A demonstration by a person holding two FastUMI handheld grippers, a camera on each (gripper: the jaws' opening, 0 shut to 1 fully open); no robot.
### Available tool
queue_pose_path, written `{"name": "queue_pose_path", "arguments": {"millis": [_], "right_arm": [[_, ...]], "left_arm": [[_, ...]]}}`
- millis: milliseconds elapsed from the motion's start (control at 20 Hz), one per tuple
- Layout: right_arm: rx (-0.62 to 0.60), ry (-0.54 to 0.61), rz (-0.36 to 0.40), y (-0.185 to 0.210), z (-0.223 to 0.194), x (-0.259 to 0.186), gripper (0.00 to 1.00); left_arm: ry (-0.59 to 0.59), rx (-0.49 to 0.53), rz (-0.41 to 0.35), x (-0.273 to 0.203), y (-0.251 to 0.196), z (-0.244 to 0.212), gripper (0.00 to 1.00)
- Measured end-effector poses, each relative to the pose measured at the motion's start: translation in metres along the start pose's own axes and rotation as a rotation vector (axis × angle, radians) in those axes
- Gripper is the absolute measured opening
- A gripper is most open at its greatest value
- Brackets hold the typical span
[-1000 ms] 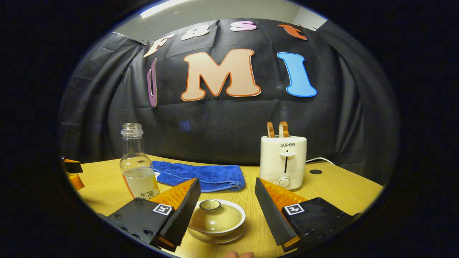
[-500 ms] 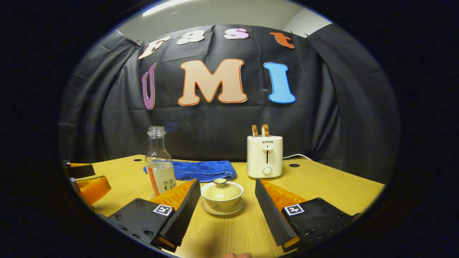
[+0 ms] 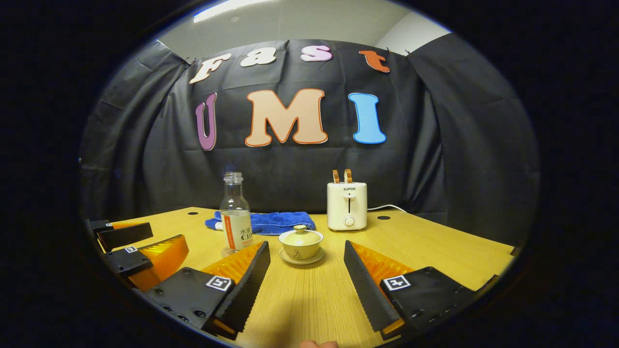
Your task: Open the teacup lid with one hand, grasp the water bottle and pour water into the teacup with the other hand; after pouring, place the water bottle on the coaster and then close the teacup lid.
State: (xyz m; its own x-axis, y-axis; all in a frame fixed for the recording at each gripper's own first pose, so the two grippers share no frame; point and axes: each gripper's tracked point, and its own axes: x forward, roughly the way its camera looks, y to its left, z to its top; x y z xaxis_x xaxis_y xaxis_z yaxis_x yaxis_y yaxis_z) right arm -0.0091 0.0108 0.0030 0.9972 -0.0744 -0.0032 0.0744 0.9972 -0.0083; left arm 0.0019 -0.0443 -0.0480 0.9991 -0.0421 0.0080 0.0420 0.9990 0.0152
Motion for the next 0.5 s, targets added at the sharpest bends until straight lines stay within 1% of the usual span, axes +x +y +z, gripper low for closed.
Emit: {"name": "queue_pose_path", "arguments": {"millis": [50,100,250,350,400,500], "right_arm": [[0.001,0.0,0.002,0.001,0.0,-0.005,0.94],[0.001,0.0,0.013,0.004,0.0,-0.01,0.96],[0.001,-0.001,0.012,0.002,0.0,-0.021,0.94],[0.002,-0.023,0.005,-0.001,0.005,-0.026,0.99],[0.002,-0.032,0.003,-0.002,0.007,-0.027,0.95],[0.002,-0.036,0.003,0.0,0.006,-0.027,0.94]], "left_arm": [[0.0,-0.002,0.0,-0.004,-0.002,0.0,0.97],[0.0,-0.001,-0.003,-0.007,-0.005,0.001,0.97],[-0.001,0.0,-0.003,-0.014,-0.007,0.0,0.97],[-0.001,-0.003,0.0,-0.016,-0.007,0.0,0.97],[0.0,-0.002,-0.001,-0.017,-0.007,0.0,0.96],[-0.001,-0.003,-0.001,-0.016,-0.008,0.0,0.97]]}}
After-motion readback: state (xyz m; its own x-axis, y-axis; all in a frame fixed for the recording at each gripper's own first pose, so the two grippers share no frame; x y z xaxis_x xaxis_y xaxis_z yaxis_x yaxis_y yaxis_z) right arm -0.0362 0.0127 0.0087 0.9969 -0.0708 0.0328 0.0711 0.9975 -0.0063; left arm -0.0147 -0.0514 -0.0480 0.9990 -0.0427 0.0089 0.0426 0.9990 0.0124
